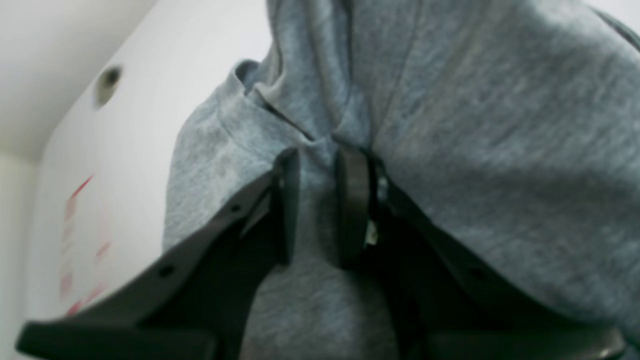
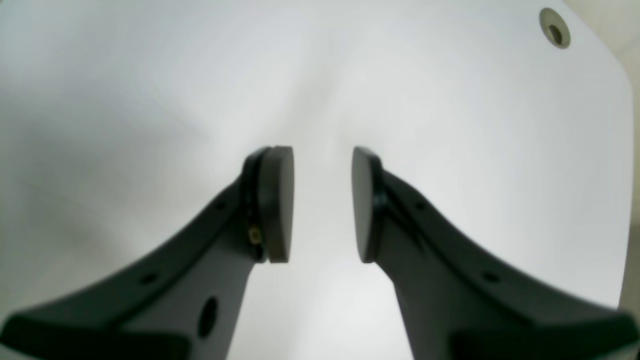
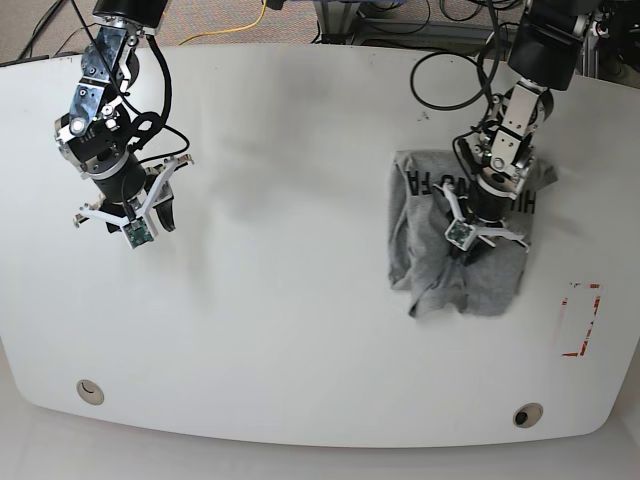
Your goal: Layout the t-shirt on the table in an organized manner, then fold the t-shirt properly
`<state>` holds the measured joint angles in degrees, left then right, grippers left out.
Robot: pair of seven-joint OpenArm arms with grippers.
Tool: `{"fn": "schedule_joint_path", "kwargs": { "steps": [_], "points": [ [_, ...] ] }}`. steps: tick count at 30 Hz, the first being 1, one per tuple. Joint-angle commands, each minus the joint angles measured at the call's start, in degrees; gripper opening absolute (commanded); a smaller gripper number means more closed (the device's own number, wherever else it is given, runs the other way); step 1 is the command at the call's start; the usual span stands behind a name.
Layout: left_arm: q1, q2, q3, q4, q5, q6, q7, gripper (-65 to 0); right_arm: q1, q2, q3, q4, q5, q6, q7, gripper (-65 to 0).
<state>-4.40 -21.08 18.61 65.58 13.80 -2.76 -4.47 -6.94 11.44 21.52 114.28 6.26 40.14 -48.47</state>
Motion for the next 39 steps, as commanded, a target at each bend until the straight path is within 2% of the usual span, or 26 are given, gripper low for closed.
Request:
{"fn": "schedule_joint_path", "kwargs": {
  "steps": [1,9,12,20,26,39],
  "points": [
    [0.8,-2.7,-2.6,-0.7,0.6,-4.2,3.9,-53.1,0.1,0.6,0.2,1.1,0.6,-0.1,1.3,-46.6],
    [4.9,-8.3,-11.1,-1.1,0.6,-11.8,2.8,-53.1,-0.2,0.5,0.2,1.3,0.6,-0.1,1.3,-46.6],
    [7.4,-10.5,-13.6,-1.1,0.6,-13.5,1.7,-53.1,-0.2,0.5,0.2,1.3,0.6,-0.1,1.3,-46.6],
    [11.5,-17.4,-16.2,-5.0,0.6,-13.5,-2.5,-53.1,-0.4,0.5,0.2,1.4,0.6,-0.1,1.3,-46.6],
    [11.6,-21.4,-16.3,-8.4,0.5,-13.5,-3.2,-53.1,-1.0,0.4,0.4,1.4,0.6,-0.1,1.3,-46.8],
    [11.1,-27.1,-16.3,-9.1,0.5,-13.5,-3.2,-53.1,-2.6,0.3,0.7,1.5,0.6,-0.1,1.4,-46.8]
  ]
}}
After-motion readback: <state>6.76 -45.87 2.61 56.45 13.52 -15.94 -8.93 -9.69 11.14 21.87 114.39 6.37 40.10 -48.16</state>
